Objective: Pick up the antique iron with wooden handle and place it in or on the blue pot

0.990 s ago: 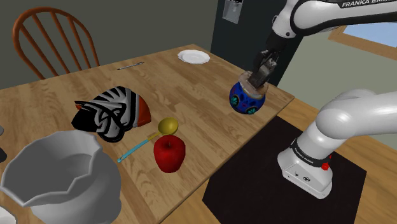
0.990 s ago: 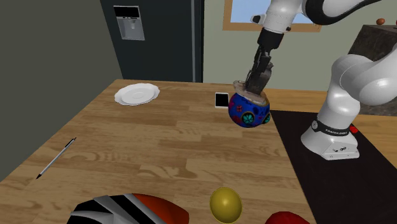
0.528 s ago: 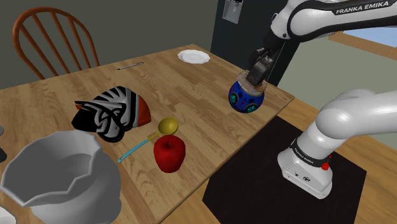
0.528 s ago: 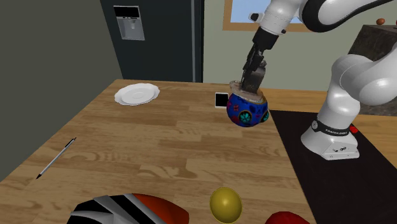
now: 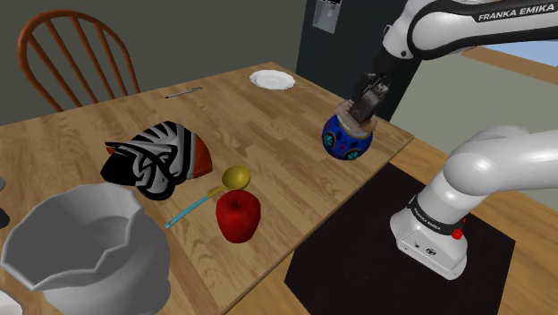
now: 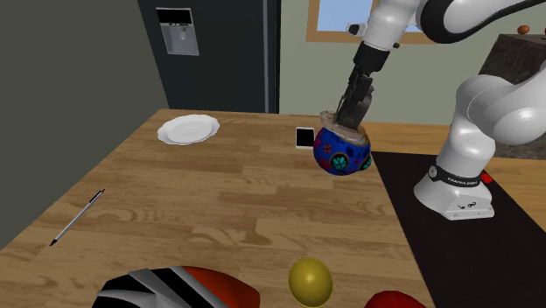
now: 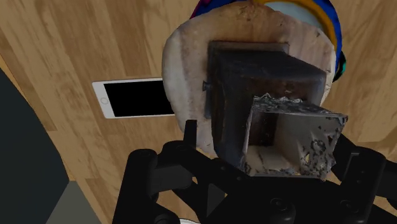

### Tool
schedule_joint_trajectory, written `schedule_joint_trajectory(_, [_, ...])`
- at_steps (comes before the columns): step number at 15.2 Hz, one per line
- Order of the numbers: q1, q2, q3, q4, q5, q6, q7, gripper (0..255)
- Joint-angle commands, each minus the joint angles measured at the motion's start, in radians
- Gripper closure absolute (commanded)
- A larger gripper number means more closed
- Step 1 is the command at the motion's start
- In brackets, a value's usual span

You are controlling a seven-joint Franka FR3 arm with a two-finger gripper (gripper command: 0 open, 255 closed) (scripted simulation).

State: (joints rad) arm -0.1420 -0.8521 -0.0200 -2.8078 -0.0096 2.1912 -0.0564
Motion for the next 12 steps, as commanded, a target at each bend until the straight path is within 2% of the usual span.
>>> schedule_joint_trajectory(1, [0.004, 0.022, 0.004, 0.024, 0.004, -0.096, 0.004, 0])
schedule_joint_trajectory(4, [0.004, -0.016, 0.005, 0.097, 0.004, -0.207, 0.004, 0])
schedule_joint_trajectory(12, [0.004, -0.016, 0.005, 0.097, 0.004, -0.207, 0.004, 0])
